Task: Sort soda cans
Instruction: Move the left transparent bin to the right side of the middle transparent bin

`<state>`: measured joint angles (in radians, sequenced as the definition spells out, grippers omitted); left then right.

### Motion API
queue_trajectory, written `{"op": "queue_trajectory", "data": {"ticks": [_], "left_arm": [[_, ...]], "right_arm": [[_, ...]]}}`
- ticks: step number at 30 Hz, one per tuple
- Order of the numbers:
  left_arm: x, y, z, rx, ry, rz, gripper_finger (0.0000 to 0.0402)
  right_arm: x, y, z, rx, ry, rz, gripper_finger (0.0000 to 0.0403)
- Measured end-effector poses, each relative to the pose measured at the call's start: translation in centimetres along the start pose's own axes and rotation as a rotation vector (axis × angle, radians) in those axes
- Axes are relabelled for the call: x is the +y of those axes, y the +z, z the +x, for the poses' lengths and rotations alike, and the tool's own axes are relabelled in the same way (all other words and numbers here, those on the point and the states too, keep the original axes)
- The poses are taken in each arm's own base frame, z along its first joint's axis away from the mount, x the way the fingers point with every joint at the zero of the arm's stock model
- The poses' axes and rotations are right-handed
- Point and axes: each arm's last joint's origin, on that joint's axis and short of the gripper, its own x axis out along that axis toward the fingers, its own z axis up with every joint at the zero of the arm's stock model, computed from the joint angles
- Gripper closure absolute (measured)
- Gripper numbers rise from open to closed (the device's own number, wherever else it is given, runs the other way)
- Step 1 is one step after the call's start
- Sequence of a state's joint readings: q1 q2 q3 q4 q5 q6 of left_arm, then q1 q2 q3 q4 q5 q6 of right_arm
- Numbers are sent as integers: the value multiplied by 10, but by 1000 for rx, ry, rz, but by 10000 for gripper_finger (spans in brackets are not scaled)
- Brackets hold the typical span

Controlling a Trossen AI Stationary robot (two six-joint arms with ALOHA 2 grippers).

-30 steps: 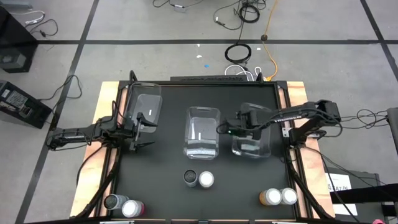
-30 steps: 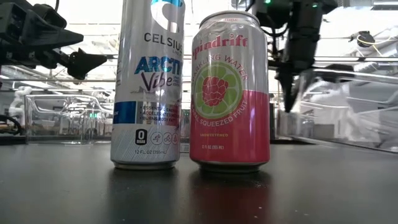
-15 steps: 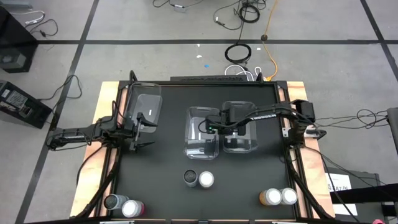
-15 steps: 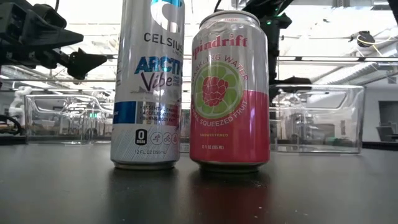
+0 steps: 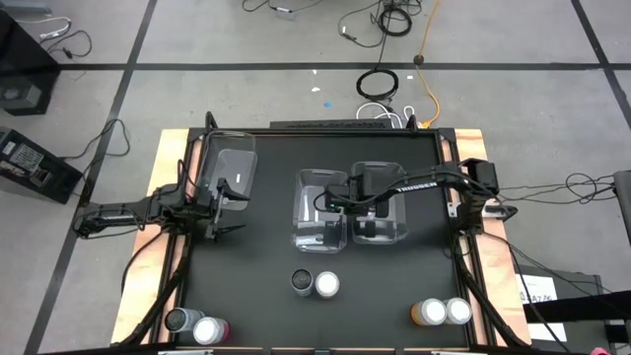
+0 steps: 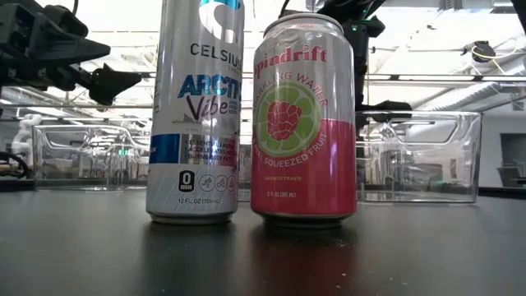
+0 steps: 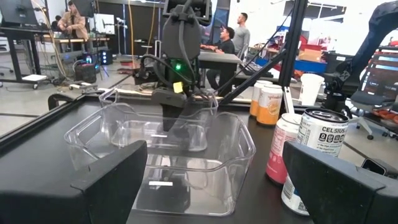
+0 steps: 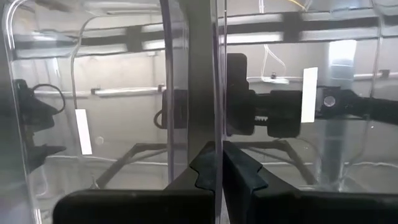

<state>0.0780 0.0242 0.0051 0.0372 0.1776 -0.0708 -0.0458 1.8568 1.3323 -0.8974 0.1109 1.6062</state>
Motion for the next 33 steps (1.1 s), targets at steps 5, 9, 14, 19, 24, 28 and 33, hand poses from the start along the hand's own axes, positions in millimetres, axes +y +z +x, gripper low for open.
{"op": "queue_trajectory", "data": {"ticks": [5, 9, 14, 19, 24, 28, 33], "left_arm": [[0, 0, 0, 0, 0, 0, 18], [0, 0, 0, 1, 0, 0, 18], [0, 0, 0, 0, 0, 0, 18], [0, 0, 0, 0, 0, 0, 18], [0, 0, 0, 0, 0, 0, 18], [0, 0, 0, 0, 0, 0, 18], [0, 0, 0, 0, 1, 0, 18]], "right_arm": [[0, -6, -1, 5, 2, 12, 397], [0, -9, -1, 8, 3, 5, 397], [0, -10, -1, 7, 3, 4, 396], [-2, -9, -5, 4, 4, -14, 396], [-5, -8, -15, -7, 20, -19, 396], [-6, -7, -18, -30, 27, -21, 396], [-6, -6, -19, -32, 31, -38, 388]]}}
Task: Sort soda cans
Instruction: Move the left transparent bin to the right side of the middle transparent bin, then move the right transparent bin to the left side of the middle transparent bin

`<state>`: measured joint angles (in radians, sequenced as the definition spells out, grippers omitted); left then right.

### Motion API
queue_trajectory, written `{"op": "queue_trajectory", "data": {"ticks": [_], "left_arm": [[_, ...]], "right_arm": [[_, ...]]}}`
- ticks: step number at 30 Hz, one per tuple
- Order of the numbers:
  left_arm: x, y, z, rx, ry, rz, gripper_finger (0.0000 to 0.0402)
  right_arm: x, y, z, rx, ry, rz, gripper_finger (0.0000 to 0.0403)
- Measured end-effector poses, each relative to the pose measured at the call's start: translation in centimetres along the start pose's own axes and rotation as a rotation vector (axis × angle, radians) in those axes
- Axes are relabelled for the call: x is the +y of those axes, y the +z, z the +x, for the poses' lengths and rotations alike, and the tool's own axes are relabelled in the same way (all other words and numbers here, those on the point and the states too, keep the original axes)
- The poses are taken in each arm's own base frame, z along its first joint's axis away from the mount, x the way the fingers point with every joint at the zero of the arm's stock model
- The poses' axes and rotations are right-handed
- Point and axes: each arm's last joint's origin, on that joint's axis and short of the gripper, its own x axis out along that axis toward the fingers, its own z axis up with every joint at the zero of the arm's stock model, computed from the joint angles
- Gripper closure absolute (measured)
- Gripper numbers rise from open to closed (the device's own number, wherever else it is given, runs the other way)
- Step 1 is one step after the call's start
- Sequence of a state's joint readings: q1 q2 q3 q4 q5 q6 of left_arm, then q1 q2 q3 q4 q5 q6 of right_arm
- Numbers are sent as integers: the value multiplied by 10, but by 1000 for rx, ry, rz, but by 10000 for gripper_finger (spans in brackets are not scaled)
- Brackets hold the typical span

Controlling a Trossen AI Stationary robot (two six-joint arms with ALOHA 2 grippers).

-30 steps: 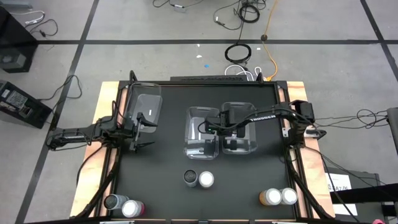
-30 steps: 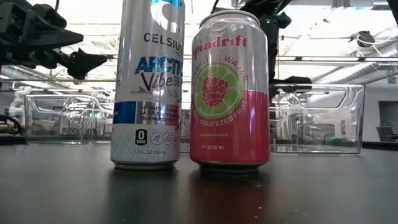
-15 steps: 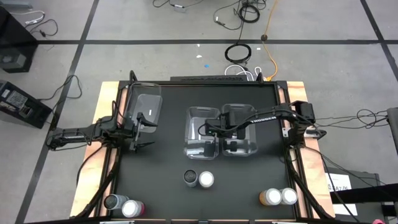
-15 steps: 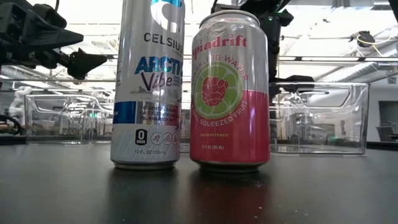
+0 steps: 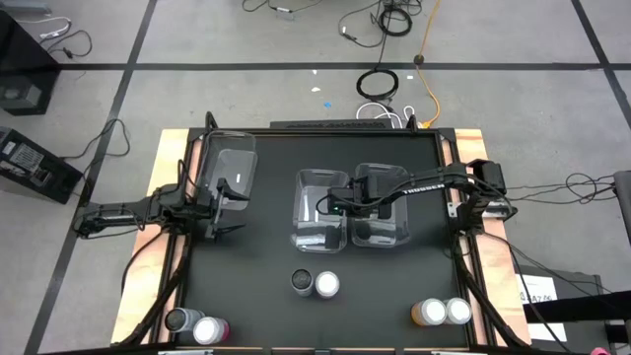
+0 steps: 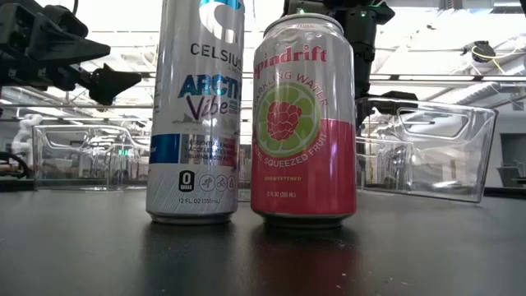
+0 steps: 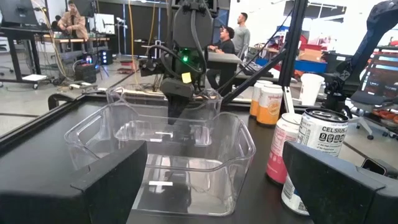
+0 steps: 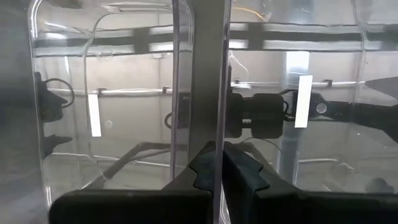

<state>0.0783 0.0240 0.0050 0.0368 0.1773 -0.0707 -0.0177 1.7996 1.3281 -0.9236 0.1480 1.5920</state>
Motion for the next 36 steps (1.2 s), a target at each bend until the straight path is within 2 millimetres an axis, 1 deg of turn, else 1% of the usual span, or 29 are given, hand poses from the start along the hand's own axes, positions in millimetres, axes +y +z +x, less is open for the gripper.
{"op": "queue_trajectory", "data": {"ticks": [9, 14, 17, 22, 28, 33, 36], "left_arm": [[0, 0, 0, 0, 0, 0, 18], [0, 0, 0, 0, 0, 0, 18], [0, 0, 0, 0, 0, 0, 18], [0, 0, 0, 0, 0, 0, 18], [0, 0, 0, 0, 0, 0, 18], [0, 0, 0, 0, 0, 0, 18], [0, 0, 0, 0, 0, 0, 18]], "right_arm": [[0, 0, -1, -3, 5, 1, 337], [0, 1, -3, -3, 12, -3, 323], [-1, 2, -10, -7, 31, -2, 321], [-7, 5, -29, -13, 68, -1, 321], [-19, 9, -58, -22, 115, 0, 321], [-29, 7, -82, -108, 185, -53, 321], [-33, 4, -93, -143, 215, -70, 321]]}}
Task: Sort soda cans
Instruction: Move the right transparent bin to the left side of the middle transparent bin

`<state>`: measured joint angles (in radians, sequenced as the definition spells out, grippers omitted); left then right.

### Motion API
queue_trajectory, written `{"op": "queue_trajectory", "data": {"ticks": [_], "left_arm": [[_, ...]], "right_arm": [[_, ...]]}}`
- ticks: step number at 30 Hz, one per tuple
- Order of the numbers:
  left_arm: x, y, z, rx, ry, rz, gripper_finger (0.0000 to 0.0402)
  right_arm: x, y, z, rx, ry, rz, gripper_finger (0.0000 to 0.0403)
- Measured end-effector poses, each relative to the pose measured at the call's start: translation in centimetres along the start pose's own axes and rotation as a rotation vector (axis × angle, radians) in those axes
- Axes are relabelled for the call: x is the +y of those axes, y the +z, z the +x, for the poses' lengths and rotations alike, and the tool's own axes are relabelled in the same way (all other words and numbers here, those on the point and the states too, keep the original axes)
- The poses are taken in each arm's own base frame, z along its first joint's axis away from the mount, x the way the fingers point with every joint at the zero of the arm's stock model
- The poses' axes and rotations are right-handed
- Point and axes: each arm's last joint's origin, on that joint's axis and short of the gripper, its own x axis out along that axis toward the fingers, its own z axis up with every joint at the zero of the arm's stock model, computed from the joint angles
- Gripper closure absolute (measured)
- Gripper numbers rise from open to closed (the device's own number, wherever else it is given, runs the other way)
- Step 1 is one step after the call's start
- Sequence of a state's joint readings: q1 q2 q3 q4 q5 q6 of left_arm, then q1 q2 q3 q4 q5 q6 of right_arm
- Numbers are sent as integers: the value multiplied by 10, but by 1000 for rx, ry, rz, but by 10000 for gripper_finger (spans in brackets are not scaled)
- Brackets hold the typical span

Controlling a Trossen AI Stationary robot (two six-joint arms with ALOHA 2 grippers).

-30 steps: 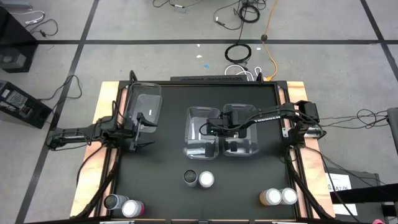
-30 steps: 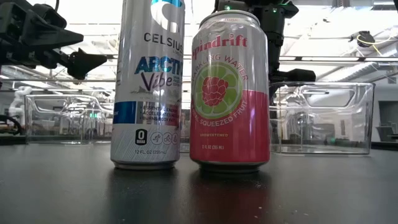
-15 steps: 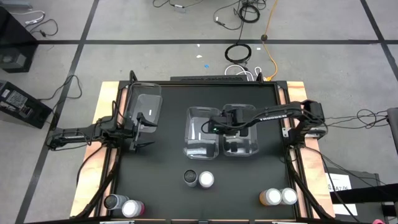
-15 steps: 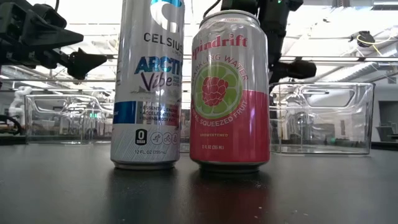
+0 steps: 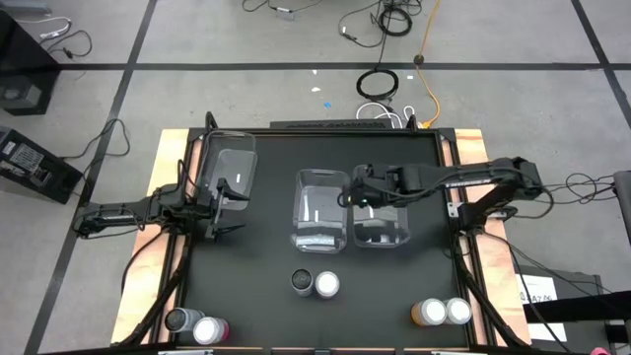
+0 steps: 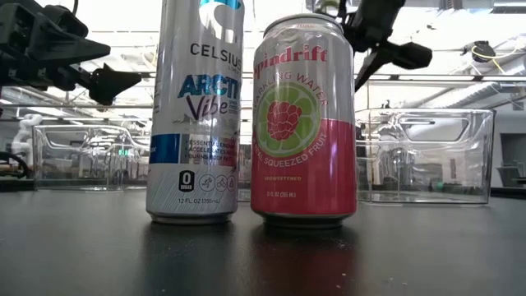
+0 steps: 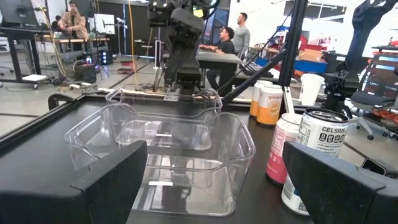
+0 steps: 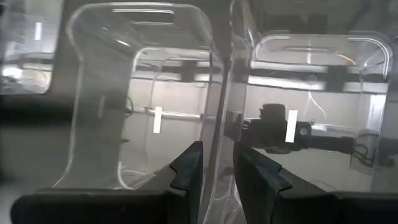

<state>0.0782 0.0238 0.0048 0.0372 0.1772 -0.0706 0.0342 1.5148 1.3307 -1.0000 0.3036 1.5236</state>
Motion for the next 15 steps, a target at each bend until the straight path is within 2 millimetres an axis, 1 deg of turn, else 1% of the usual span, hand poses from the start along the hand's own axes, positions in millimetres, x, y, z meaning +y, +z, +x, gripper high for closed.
{"op": "queue_trajectory", "data": {"ticks": [4, 15], "left_arm": [[0, 0, 0, 0, 0, 0, 18], [0, 0, 0, 0, 0, 0, 18]], "right_arm": [[-2, -5, -10, -4, 27, -20, 321], [-3, -31, -20, 33, 58, -123, 321]]}}
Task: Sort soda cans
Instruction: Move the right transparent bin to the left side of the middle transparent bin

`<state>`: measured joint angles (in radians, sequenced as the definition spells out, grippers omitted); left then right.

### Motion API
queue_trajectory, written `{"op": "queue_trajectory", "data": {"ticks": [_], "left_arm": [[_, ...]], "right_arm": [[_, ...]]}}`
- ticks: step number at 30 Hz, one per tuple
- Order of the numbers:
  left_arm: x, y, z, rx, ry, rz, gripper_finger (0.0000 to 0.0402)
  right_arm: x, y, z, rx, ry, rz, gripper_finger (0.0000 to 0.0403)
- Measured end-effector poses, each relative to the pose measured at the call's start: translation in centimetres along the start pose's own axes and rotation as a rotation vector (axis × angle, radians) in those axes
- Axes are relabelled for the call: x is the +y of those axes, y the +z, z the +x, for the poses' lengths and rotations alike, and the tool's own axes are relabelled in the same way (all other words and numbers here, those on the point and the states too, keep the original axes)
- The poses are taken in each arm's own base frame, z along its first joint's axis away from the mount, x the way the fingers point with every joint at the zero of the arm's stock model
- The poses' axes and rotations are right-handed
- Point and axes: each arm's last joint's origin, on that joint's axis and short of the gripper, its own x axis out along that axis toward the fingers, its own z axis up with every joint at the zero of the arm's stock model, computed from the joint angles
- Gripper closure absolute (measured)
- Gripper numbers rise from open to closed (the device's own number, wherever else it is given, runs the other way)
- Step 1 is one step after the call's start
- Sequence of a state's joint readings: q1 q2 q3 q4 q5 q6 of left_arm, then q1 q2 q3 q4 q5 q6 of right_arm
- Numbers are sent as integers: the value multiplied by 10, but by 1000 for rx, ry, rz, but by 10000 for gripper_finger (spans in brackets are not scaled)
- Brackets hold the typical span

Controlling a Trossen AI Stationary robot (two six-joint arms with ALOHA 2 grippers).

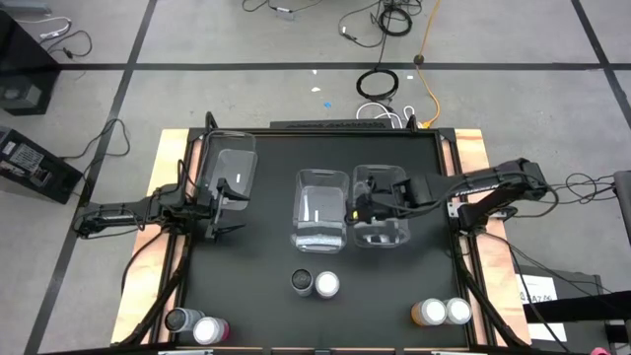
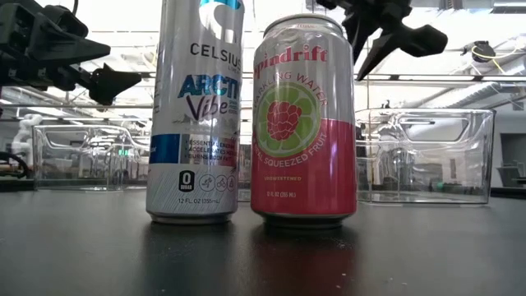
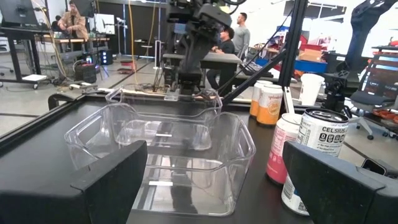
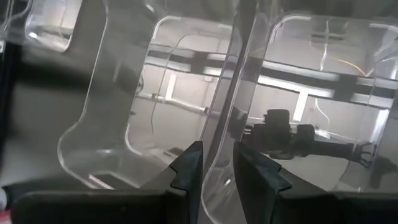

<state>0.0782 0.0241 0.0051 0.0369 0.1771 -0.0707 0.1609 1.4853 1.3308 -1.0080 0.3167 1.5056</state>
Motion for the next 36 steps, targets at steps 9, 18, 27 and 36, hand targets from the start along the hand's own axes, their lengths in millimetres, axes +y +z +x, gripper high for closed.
{"op": "queue_trajectory", "data": {"ticks": [9, 18, 27, 36], "left_arm": [[0, 2, 0, -16, -7, -570, 18], [0, 4, 0, -42, -1, -731, 18], [1, 6, 0, -69, 6, -726, 18], [2, 18, -2, -205, 33, -712, 18]], "right_arm": [[-1, -26, -9, 37, 8, -28, 321], [-6, -37, -13, 48, -30, -64, 321], [-9, -42, -15, 54, -47, -117, 321], [-10, -42, -15, 57, -56, -181, 321]]}}
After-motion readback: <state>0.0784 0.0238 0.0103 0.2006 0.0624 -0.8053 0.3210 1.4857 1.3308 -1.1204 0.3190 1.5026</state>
